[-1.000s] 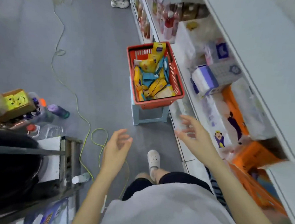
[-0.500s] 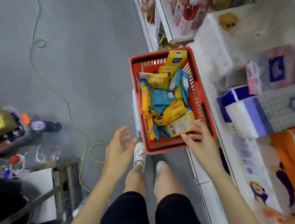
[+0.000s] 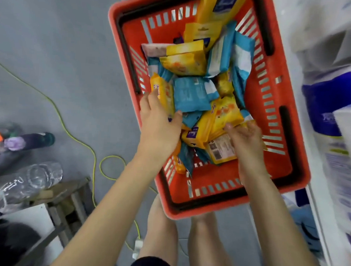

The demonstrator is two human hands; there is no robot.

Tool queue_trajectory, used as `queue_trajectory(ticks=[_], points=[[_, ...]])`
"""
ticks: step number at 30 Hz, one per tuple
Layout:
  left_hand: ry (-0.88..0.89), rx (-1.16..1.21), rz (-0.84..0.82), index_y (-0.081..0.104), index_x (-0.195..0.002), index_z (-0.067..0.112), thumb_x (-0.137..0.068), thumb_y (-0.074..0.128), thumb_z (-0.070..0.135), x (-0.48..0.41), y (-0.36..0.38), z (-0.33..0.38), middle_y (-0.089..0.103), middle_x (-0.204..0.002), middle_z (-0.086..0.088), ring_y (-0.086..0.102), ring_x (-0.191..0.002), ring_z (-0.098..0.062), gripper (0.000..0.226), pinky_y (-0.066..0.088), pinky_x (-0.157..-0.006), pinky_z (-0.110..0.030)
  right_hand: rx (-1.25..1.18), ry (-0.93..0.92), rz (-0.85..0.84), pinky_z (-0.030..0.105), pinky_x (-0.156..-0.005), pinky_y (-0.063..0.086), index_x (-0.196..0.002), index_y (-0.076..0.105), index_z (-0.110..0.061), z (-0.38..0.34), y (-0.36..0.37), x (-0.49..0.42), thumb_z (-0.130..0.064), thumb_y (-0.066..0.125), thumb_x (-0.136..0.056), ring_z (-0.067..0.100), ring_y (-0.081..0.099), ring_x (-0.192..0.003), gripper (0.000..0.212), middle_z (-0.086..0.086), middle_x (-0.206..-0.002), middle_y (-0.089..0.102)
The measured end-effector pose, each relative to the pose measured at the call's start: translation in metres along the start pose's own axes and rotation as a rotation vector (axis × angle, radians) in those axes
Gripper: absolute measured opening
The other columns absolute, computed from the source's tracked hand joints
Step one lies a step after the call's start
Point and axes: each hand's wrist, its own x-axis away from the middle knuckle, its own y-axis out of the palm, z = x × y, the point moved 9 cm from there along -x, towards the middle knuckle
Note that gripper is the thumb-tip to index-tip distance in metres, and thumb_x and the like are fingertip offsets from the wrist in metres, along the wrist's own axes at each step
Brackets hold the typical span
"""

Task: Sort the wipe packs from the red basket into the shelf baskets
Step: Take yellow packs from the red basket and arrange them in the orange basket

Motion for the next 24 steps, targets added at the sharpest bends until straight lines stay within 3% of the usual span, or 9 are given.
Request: queue_trajectory(ticks=[2, 8, 12, 16, 20, 24], points=[[-0.012, -0.038, 0.039, 0.019, -0.148, 0.006, -0.091, 0.059, 0.018, -0.001, 0.003, -0.001, 0.021, -0.153, -0.014, 0.019, -0.143, -0.025, 0.07, 0.019, -0.114, -0.03, -0.037, 0.022, -0.047, 0.034, -0.094, 0.05, -0.121, 0.052, -0.019, 0.006, 0.006, -0.009, -0.028, 0.068, -0.086, 0.013, 0.061, -0.109, 0.04, 0.003, -0.121, 0.063], [-0.154, -0.165, 0.06, 0.014, -0.15, 0.01, -0.091, 0.057, 0.031, -0.01, 0.011, 0.002, 0.024, -0.153, -0.011, 0.021, -0.139, -0.031, 0.075, 0.02, -0.111, -0.04, -0.127, 0.1, -0.124, 0.042, -0.097, 0.05, -0.123, 0.055, -0.017, 0.021, 0.016, -0.032, -0.029, 0.068, -0.086, 0.014, 0.066, -0.103, 0.041, -0.003, -0.106, 0.07], [-0.167, -0.076, 0.043, 0.011, -0.15, 0.009, -0.093, 0.056, 0.031, -0.017, 0.017, 0.004, 0.022, -0.153, -0.011, 0.021, -0.14, -0.029, 0.076, 0.021, -0.111, -0.036, -0.15, 0.116, -0.153, 0.044, -0.097, 0.05, -0.116, 0.056, -0.021, 0.026, 0.019, -0.039, -0.028, 0.069, -0.084, 0.015, 0.066, -0.104, 0.035, -0.002, -0.108, 0.07], [-0.219, 0.052, 0.11, 0.016, -0.149, 0.01, -0.093, 0.056, 0.03, -0.023, 0.018, -0.005, 0.027, -0.15, -0.011, 0.031, -0.136, -0.027, 0.072, 0.031, -0.107, -0.034, -0.159, 0.091, -0.181, 0.043, -0.098, 0.049, -0.11, 0.057, -0.025, 0.027, 0.023, -0.04, -0.025, 0.068, -0.085, 0.015, 0.065, -0.106, 0.027, -0.001, -0.111, 0.069], [-0.147, 0.0, 0.209, 0.022, -0.146, 0.003, -0.092, 0.06, 0.021, -0.02, 0.02, -0.007, 0.03, -0.144, -0.013, 0.035, -0.131, -0.027, 0.068, 0.027, -0.099, -0.021, -0.098, 0.024, -0.126, 0.044, -0.094, 0.052, -0.117, 0.059, -0.015, 0.024, 0.02, -0.041, -0.028, 0.067, -0.086, 0.017, 0.067, -0.102, 0.035, 0.001, -0.107, 0.07], [-0.08, -0.067, 0.261, 0.029, -0.143, 0.003, -0.091, 0.062, 0.019, -0.018, 0.025, -0.01, 0.035, -0.14, -0.013, 0.038, -0.128, -0.026, 0.063, 0.023, -0.098, -0.018, -0.042, -0.058, -0.099, 0.038, -0.089, 0.054, -0.113, 0.061, -0.016, 0.02, 0.021, -0.042, -0.029, 0.065, -0.088, 0.012, 0.068, -0.095, 0.029, -0.004, -0.099, 0.071]])
